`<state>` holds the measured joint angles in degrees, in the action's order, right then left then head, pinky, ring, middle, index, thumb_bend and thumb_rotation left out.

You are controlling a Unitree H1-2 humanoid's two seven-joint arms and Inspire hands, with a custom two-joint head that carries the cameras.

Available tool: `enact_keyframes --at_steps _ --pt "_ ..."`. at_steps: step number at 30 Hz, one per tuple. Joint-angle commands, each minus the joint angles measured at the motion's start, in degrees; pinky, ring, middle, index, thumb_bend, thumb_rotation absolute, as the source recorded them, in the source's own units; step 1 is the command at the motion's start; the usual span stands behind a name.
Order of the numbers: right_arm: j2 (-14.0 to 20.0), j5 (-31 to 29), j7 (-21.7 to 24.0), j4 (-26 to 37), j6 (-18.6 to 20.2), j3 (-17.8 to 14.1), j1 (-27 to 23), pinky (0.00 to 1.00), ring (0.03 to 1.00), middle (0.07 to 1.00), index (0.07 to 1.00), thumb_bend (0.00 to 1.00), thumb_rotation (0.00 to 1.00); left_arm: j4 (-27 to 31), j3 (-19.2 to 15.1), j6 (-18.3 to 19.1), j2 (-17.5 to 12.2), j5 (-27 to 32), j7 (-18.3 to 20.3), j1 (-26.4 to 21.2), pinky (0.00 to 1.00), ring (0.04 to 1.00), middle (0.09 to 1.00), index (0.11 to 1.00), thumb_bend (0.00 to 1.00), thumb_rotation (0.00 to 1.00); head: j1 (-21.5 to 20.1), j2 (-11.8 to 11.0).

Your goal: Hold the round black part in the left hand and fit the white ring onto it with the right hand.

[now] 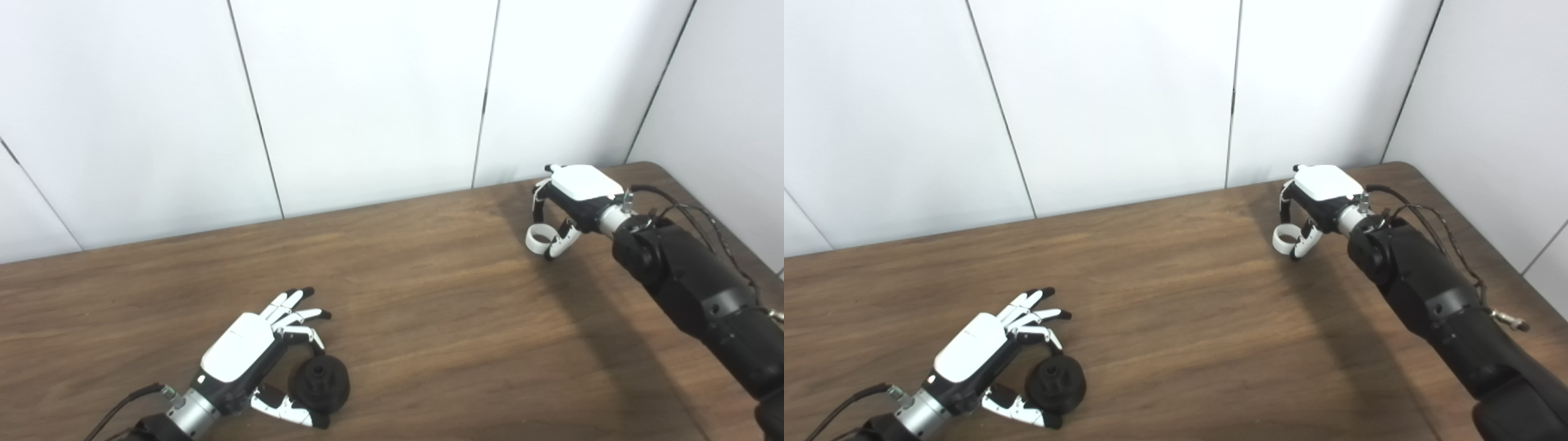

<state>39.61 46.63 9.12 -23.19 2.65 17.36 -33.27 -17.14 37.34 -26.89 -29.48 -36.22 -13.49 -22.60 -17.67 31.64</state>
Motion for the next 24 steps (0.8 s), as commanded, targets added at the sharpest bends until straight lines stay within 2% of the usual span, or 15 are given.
enact_keyframes --at_steps 1,7,11,14,19,24 --pt "1.1 0.8 -0.8 1.0 0.4 -0.6 -2.3 1.00 1.000 0.853 0.483 0.53 0.14 0.2 -0.1 0.0 -1.6 -0.9 0.6 0.2 1.00 1.000 0.849 0.481 0.52 0.06 0.0 0.1" --pt "1.4 0.0 -0.7 4.0 -1.1 -1.1 -2.3 1.00 1.000 0.874 0.483 0.53 0.14 -0.4 -0.8 0.0 -1.0 -0.8 1.1 0.5 1.00 0.998 0.848 0.481 0.52 0.06 2.5 0.6" --pt "1.2 -0.6 1.7 9.9 -1.6 -1.1 -2.4 1.00 1.000 0.894 0.482 0.53 0.14 -0.3 -1.8 0.0 -0.2 -1.5 2.5 0.6 1.00 1.000 0.849 0.481 0.52 0.06 3.8 0.9" --pt "0.6 -2.1 3.4 14.2 -3.4 -1.0 -2.6 1.00 1.000 0.905 0.482 0.53 0.14 -0.2 -2.4 0.0 0.2 -2.2 3.5 0.7 1.00 1.000 0.852 0.480 0.52 0.06 4.4 1.0" --pt "-2.3 -5.1 5.5 20.2 -6.9 -0.5 -3.1 1.00 1.000 0.914 0.481 0.53 0.14 -0.4 -2.8 0.0 0.7 -2.3 3.9 0.6 1.00 1.000 0.851 0.480 0.52 0.06 5.7 1.2" --pt "-7.3 -7.0 6.9 26.0 -10.9 0.9 -4.0 1.00 1.000 0.898 0.481 0.53 0.14 -0.7 -3.3 0.0 1.4 -2.5 4.7 0.7 1.00 1.000 0.854 0.480 0.52 0.06 6.4 1.1"
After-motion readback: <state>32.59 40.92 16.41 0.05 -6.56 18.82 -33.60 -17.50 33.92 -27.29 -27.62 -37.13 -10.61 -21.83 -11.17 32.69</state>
